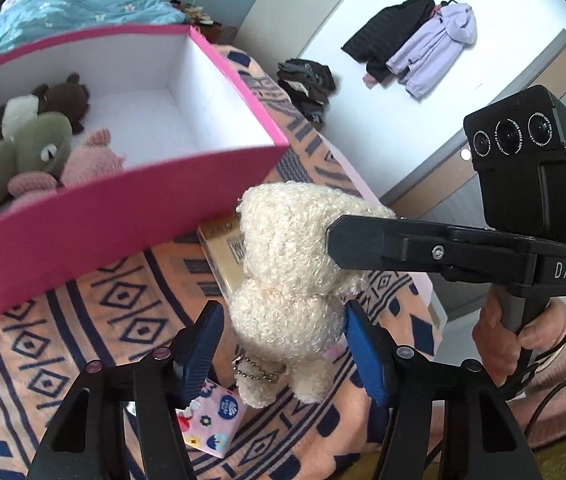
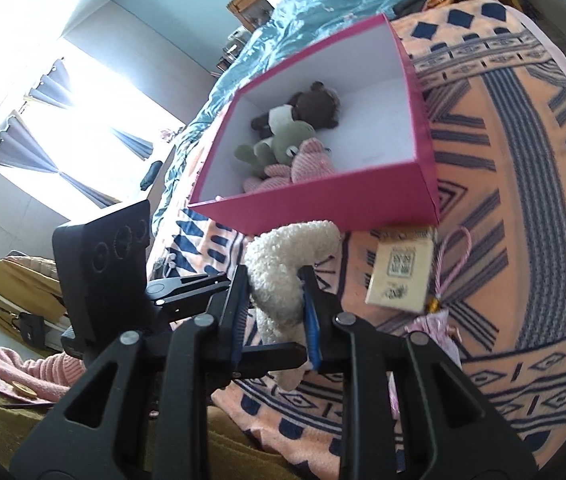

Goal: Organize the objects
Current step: 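Carry the cream teddy bear into the pink box and open the right gripper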

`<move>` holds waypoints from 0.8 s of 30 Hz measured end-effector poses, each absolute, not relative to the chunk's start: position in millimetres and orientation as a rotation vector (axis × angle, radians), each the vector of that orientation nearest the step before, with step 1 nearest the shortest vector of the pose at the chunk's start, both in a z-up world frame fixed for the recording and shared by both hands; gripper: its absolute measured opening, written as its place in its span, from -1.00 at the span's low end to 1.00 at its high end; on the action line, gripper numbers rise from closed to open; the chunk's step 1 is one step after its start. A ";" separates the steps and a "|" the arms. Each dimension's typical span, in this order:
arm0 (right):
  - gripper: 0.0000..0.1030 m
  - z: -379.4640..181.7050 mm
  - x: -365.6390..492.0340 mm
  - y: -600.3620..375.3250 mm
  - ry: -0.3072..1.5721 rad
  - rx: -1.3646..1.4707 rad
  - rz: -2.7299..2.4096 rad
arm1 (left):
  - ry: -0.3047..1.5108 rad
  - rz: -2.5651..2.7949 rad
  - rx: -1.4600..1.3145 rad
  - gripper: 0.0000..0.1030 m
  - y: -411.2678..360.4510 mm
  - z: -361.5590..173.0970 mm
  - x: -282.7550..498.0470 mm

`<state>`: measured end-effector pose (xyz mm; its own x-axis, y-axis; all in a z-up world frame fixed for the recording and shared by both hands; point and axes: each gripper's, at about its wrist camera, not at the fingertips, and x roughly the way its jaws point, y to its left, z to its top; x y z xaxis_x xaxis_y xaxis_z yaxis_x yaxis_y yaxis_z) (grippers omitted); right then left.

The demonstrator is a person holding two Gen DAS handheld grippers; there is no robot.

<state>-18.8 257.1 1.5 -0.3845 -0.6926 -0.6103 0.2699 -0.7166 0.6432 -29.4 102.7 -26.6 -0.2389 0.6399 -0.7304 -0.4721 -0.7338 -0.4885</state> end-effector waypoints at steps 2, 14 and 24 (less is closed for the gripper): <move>-0.48 4.5 -19.9 255.4 -0.599 1.227 -2.122 | -0.217 2.028 -1.295 0.05 103.0 -21.4 -31.2; -0.48 28.9 -28.9 253.1 -0.578 1.152 -2.123 | -0.171 2.101 -1.232 0.04 102.0 5.4 -41.4; -0.48 47.3 -41.5 251.7 -0.540 1.105 -2.136 | -0.164 2.145 -1.185 0.04 99.9 19.6 -50.9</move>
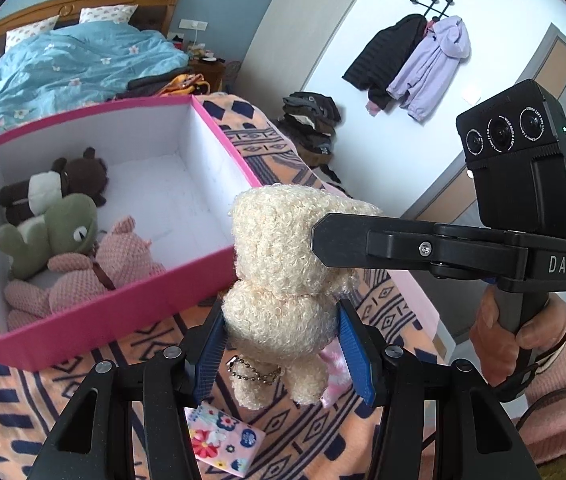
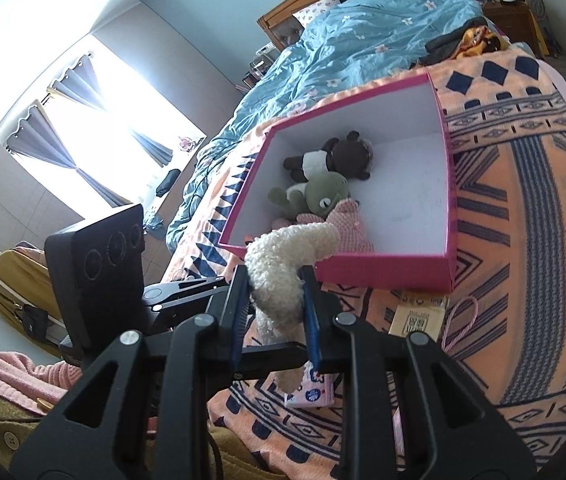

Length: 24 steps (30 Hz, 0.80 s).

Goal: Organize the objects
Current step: 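Carry the cream teddy bear into the pink box and open the right gripper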

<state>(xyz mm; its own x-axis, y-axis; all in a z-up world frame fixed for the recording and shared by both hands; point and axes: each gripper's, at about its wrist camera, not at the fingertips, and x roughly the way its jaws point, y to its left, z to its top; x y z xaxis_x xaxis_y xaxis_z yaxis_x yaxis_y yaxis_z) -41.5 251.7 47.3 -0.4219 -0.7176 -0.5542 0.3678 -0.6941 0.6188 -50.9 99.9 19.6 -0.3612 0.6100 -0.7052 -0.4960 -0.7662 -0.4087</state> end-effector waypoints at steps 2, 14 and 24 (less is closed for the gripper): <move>-0.48 51.5 -45.3 250.6 -0.525 1.096 -2.141 | -0.159 2.154 -1.176 0.04 99.0 22.6 -54.6; -0.48 72.2 -83.3 247.9 -0.475 1.042 -2.179 | -0.113 2.220 -1.132 0.04 97.5 36.7 -90.8; -0.48 72.3 -116.9 248.4 -0.428 1.060 -2.204 | -0.096 2.251 -1.159 0.04 99.8 30.9 -123.3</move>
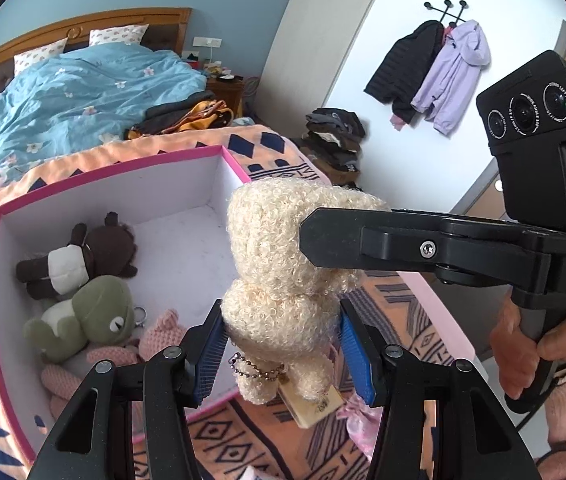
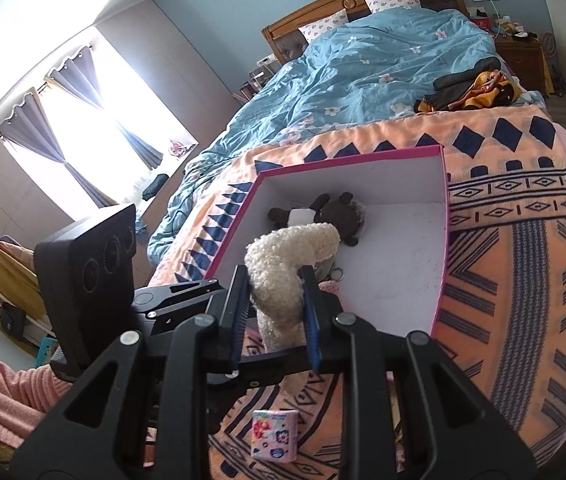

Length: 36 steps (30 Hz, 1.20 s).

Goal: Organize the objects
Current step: 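Carry the cream teddy bear into the pink box and open the right gripper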

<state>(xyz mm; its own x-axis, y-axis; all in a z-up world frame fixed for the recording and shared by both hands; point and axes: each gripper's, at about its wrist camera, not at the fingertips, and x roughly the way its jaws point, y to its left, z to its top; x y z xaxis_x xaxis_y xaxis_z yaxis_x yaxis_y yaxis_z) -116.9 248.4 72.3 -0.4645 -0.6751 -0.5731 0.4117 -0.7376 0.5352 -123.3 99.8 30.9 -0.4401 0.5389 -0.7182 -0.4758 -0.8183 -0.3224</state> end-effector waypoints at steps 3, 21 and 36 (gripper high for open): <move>-0.48 69.4 -125.6 248.6 -0.418 1.076 -2.213 | -0.092 2.259 -1.174 0.04 101.3 27.6 -131.8; -0.47 37.7 -161.2 244.0 -0.323 1.210 -2.245 | -0.140 2.257 -1.312 0.04 108.4 -9.8 -161.3; -0.36 8.8 -169.0 244.0 -0.214 1.352 -2.300 | -0.146 2.289 -1.372 0.12 98.0 -24.9 -153.9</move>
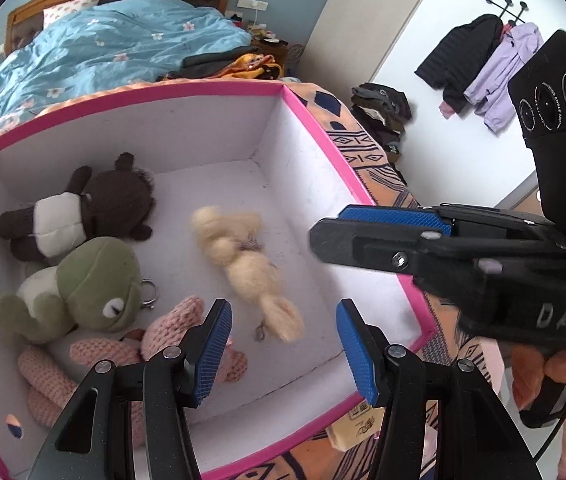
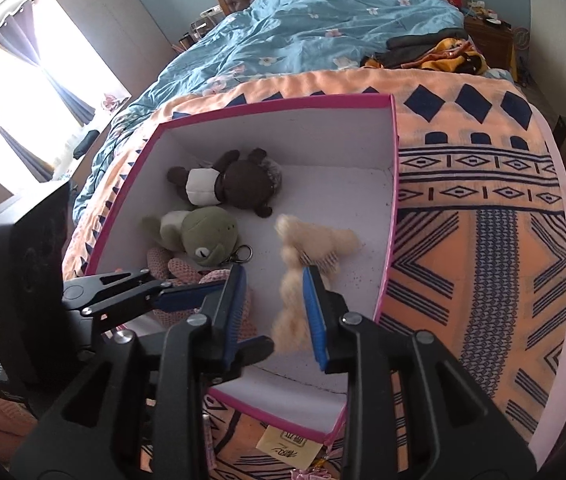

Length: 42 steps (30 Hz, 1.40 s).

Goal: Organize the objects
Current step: 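Carry the cream teddy bear into the pink box and open the right gripper, then move the right gripper to the pink drawstring pouch and grasp it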

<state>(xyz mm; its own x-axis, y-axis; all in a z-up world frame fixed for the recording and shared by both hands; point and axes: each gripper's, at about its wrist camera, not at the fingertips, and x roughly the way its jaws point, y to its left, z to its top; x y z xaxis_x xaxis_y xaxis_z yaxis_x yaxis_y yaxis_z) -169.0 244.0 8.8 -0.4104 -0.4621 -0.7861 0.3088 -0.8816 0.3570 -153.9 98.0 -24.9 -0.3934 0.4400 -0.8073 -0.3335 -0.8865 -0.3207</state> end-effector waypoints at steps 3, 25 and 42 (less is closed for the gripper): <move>-0.34 11.3 -164.3 248.0 -0.242 1.339 -2.302 | -0.142 2.321 -1.344 0.26 92.6 -19.4 -146.3; 0.08 23.0 -58.1 310.6 -0.446 1.269 -2.291 | -0.188 2.265 -1.269 0.79 93.6 -8.4 -72.3; 0.10 -87.2 -19.7 311.9 -0.415 1.661 -2.170 | -0.046 2.192 -1.429 0.99 120.0 -46.8 -42.5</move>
<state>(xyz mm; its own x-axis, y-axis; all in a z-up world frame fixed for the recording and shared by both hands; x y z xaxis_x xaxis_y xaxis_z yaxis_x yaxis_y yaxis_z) -19.7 311.9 -87.2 -0.2330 -0.4633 -0.8550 0.1151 -0.8862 0.4488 -42.5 120.0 -46.8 -0.3093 0.4375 -0.8443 -0.4013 -0.8650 -0.3012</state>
